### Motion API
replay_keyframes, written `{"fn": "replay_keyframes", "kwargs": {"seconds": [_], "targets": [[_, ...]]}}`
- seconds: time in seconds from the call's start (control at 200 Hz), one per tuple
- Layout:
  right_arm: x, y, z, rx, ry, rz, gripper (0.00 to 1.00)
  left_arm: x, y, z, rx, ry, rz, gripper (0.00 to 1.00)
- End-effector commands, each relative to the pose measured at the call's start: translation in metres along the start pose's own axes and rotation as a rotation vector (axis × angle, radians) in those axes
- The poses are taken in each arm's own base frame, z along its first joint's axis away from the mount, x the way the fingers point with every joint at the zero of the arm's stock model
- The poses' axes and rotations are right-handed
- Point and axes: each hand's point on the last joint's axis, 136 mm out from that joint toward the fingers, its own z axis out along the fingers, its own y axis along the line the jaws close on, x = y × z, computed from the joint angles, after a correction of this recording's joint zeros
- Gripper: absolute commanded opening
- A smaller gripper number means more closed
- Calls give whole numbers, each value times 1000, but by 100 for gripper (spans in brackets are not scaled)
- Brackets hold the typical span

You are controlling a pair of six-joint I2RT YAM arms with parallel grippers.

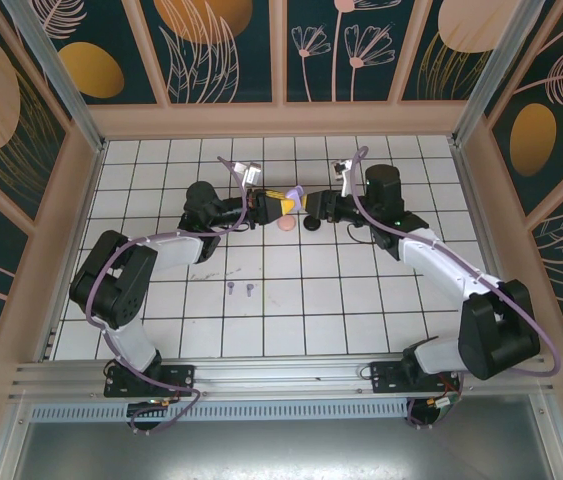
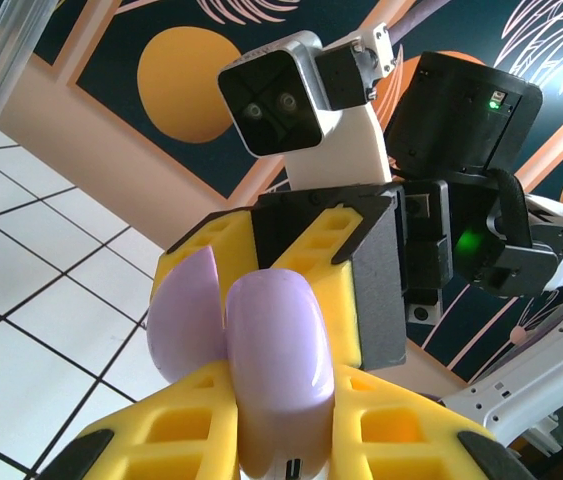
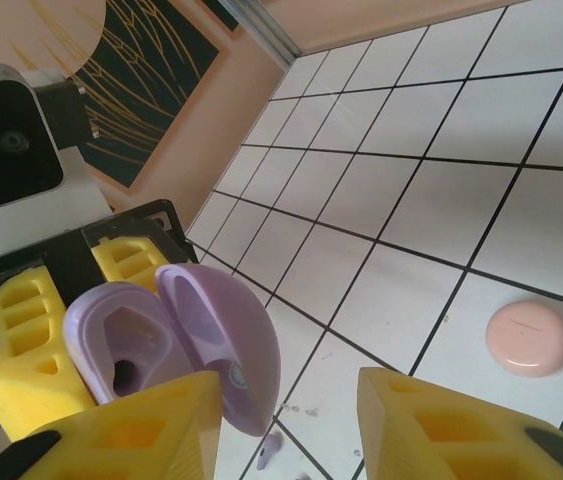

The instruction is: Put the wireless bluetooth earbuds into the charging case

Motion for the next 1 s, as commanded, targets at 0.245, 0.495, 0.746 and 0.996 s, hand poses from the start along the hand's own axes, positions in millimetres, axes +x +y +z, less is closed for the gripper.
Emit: {"fn": "replay_keyframes", "kwargs": {"seconds": [0.245, 0.495, 0.746, 0.996], "targets": [[-18, 15, 5, -33, -33, -64, 30, -4, -8, 4, 43, -5, 30, 0], [-17, 14, 11, -41, -20, -55, 17, -5, -11, 4, 49, -7, 30, 0], [-20, 16, 11, -37, -29, -58, 1, -4, -9, 4, 48, -5, 24, 0], [-27, 14, 6, 1, -56, -60, 0, -2, 4, 3, 1, -28, 1, 31]]}}
